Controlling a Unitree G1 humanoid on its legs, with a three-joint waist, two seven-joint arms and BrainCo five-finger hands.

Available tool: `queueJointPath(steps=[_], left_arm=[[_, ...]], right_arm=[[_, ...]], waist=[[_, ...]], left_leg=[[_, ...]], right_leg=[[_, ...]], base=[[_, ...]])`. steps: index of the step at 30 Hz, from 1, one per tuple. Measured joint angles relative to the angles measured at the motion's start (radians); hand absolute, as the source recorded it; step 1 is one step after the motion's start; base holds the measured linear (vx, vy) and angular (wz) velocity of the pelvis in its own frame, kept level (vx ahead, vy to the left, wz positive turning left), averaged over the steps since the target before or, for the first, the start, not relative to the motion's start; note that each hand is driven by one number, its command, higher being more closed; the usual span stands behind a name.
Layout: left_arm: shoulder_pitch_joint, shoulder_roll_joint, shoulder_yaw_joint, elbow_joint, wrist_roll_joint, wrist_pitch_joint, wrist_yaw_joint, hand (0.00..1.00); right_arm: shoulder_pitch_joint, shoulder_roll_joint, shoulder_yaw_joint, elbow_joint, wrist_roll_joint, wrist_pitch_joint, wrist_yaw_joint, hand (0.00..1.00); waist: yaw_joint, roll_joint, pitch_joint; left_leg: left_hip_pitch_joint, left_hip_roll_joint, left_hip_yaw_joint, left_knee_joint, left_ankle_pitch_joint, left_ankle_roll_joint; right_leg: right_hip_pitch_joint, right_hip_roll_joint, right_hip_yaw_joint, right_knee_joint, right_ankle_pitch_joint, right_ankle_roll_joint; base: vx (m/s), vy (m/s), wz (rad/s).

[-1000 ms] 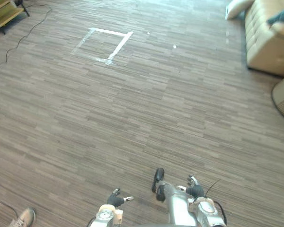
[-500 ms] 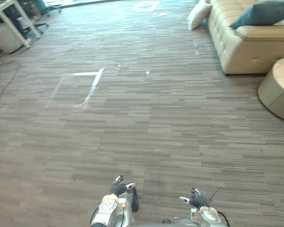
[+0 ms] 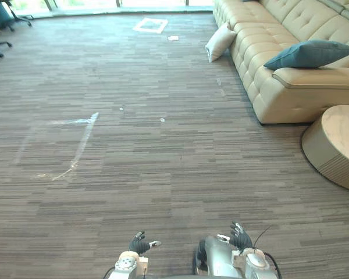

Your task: Pick up cushions and gather them together orderly.

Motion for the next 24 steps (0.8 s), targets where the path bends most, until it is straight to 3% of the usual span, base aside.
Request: queueJointPath(steps=[1,2,3,4,5,6,8,9,10,11,12,14,15,16,17,18,19,20,21,22,23,24], left_arm=[[-0.001,-0.011,0.014,0.014,0.000,0.000,0.002,0.00],[-0.005,-0.032,0.041,0.018,0.002,-0.002,0.000,0.00],[-0.002,-0.042,0.052,0.016,0.006,-0.001,0.000,0.00],[0.000,-0.058,0.080,0.015,0.020,-0.001,0.002,0.00],[0.000,-0.078,0.122,0.014,0.022,0.001,0.001,0.00],[0.004,-0.095,0.153,-0.002,0.022,0.001,0.001,0.00],[0.018,-0.111,0.200,-0.065,0.019,0.001,0.001,0.00],[0.021,-0.109,0.213,-0.076,0.019,0.000,0.001,0.00],[0.031,-0.096,0.215,-0.091,0.019,0.000,0.002,0.00],[0.034,-0.092,0.214,-0.098,0.019,-0.001,0.001,0.00],[0.030,-0.086,0.210,-0.113,0.018,-0.006,0.001,0.00],[0.020,-0.078,0.193,-0.116,0.018,-0.006,0.002,0.00],[0.008,-0.074,0.175,-0.119,0.017,-0.010,0.002,0.00],[0.010,-0.076,0.152,-0.120,0.016,-0.021,0.005,0.00],[0.010,-0.076,0.145,-0.121,0.015,-0.023,0.006,0.00],[0.007,-0.074,0.132,-0.126,0.007,-0.027,0.007,0.00],[0.000,-0.057,0.133,-0.114,0.007,-0.025,0.008,0.00],[-0.005,-0.040,0.127,-0.100,0.008,-0.022,0.006,0.00],[-0.005,-0.038,0.127,-0.099,0.009,-0.022,0.006,0.00],[-0.006,-0.026,0.127,-0.096,0.010,-0.021,0.003,0.00],[-0.016,-0.012,0.124,-0.076,0.011,-0.019,0.002,0.00],[-0.020,-0.008,0.123,-0.065,0.011,-0.018,0.002,0.00]], right_arm=[[-0.006,-0.001,-0.018,0.006,0.001,0.002,0.001,0.00],[-0.012,0.000,-0.047,0.006,0.000,0.005,-0.002,0.00],[-0.012,0.003,-0.061,0.005,0.002,0.006,0.000,0.00],[-0.010,0.006,-0.079,0.002,0.003,0.014,0.000,0.00],[0.001,0.009,-0.076,-0.012,0.003,0.021,-0.001,0.00],[0.016,0.010,-0.072,-0.031,0.003,0.027,-0.002,0.00],[0.032,0.008,-0.073,-0.030,0.004,0.038,-0.008,0.00],[0.043,0.012,-0.073,-0.030,0.004,0.042,-0.010,0.00],[0.059,0.022,-0.071,-0.028,0.012,0.045,-0.013,0.00],[0.060,0.024,-0.069,-0.028,0.015,0.046,-0.013,0.00],[0.057,0.025,-0.065,-0.019,0.034,0.047,-0.013,0.00],[0.047,0.025,-0.069,0.011,0.037,0.049,-0.015,0.00],[0.047,0.027,-0.077,0.024,0.038,0.051,-0.016,0.00],[0.054,0.023,-0.078,0.028,0.037,0.049,-0.020,0.00],[0.058,0.019,-0.076,0.029,0.037,0.049,-0.021,0.00],[0.055,0.009,-0.069,0.045,0.035,0.048,-0.026,0.00],[0.046,0.022,-0.062,0.053,0.035,0.049,-0.033,0.00],[0.057,0.040,-0.063,0.050,0.034,0.045,-0.034,0.00],[0.061,0.043,-0.064,0.049,0.036,0.045,-0.034,0.00],[0.066,0.057,-0.082,0.048,0.036,0.041,-0.032,0.00],[0.063,0.064,-0.086,0.050,0.035,0.040,-0.031,0.00],[0.060,0.064,-0.087,0.052,0.035,0.040,-0.030,0.00]], waist=[[0.001,0.021,0.003],[0.009,0.047,-0.002],[0.009,0.047,-0.001],[-0.001,0.055,-0.004],[-0.012,0.070,-0.004],[-0.009,0.076,0.001],[0.011,0.091,0.013],[0.016,0.084,0.013],[0.022,0.061,0.008],[0.022,0.055,0.006],[0.025,0.047,0.009],[0.036,0.041,0.012],[0.054,0.030,0.019],[0.066,0.044,0.013],[0.069,0.053,0.011],[0.080,0.062,0.011],[0.074,0.039,0.002],[0.058,-0.006,-0.014],[0.058,-0.011,-0.018],[0.058,-0.038,-0.023],[0.056,-0.072,-0.016],[0.055,-0.079,-0.012]], left_leg=[[0.057,0.034,-0.015,0.005,-0.019,-0.030],[0.053,0.058,-0.022,0.051,0.012,-0.065],[0.055,0.058,-0.028,0.080,0.029,-0.077],[0.031,0.074,-0.046,0.207,0.073,-0.116],[-0.066,0.114,-0.066,0.451,0.152,-0.153],[-0.162,0.160,-0.072,0.669,0.210,-0.167],[-0.322,0.267,-0.013,1.048,0.151,-0.152],[-0.355,0.283,0.011,1.093,0.124,-0.143],[-0.410,0.285,0.059,1.082,0.077,-0.124],[-0.437,0.286,0.078,1.061,0.061,-0.118],[-0.529,0.265,0.126,0.921,0.016,-0.110],[-0.574,0.203,0.155,0.696,0.006,-0.089],[-0.597,0.125,0.149,0.454,0.043,-0.074],[-0.612,0.071,0.122,0.183,0.143,-0.092],[-0.621,0.069,0.114,0.147,0.155,-0.097],[-0.661,0.072,0.079,0.194,0.257,-0.055],[-0.658,0.050,0.081,0.211,0.299,-0.026],[-0.652,0.009,0.093,0.198,0.272,0.000],[-0.650,-0.002,0.092,0.197,0.267,0.006],[-0.621,-0.035,0.096,0.192,0.233,0.038],[-0.552,-0.079,0.098,0.185,0.174,0.040],[-0.515,-0.092,0.093,0.177,0.156,0.042]], right_leg=[[0.027,0.029,0.012,0.019,0.123,-0.061],[0.009,0.036,0.020,0.136,0.045,-0.070],[0.005,0.028,0.019,0.183,0.007,-0.075],[0.029,0.016,-0.005,0.241,-0.065,-0.089],[0.102,0.027,-0.026,0.217,-0.115,-0.086],[0.161,0.048,-0.029,0.173,-0.134,-0.090],[0.330,0.110,-0.026,0.065,-0.163,-0.112],[0.386,0.116,-0.028,0.023,-0.166,-0.112],[0.482,0.117,-0.023,-0.051,-0.166,-0.101],[0.511,0.117,-0.021,-0.077,-0.168,-0.097],[0.595,0.116,-0.015,-0.154,-0.163,-0.079],[0.645,0.097,-0.006,-0.189,-0.165,-0.075],[0.690,0.067,0.009,-0.213,-0.176,-0.055],[0.724,0.065,0.037,-0.246,-0.180,-0.048],[0.730,0.074,0.048,-0.254,-0.181,-0.046],[0.770,0.088,0.092,-0.282,-0.191,-0.031],[0.781,0.058,0.105,-0.274,-0.189,-0.028],[0.737,0.011,0.115,-0.188,-0.171,-0.007],[0.720,0.003,0.121,-0.156,-0.167,-0.004],[0.651,-0.037,0.158,0.019,-0.140,0.042],[0.565,-0.082,0.192,0.285,-0.046,0.119],[0.530,-0.098,0.198,0.379,0.027,0.156]], base=[[0.93,-0.282,0.29],[0.75,-0.241,0.12],[0.86,-0.299,-0.01],[0.67,-0.276,0.24],[0.77,-0.297,0.31],[0.62,-0.225,0.22],[0.57,-0.135,-0.14],[0.63,-0.138,-0.20],[0.40,-0.086,-0.11],[0.52,-0.102,-0.14],[0.44,-0.050,-0.15],[0.64,0.026,-0.29],[0.73,0.141,-0.54],[0.59,0.165,-0.53],[0.60,0.223,-0.70],[0.64,0.274,-0.55],[0.79,0.324,-0.41],[0.67,0.274,-0.03],[0.52,0.218,0.11],[0.63,0.259,0.19],[0.62,0.241,0.23],[0.74,0.248,0.28]])
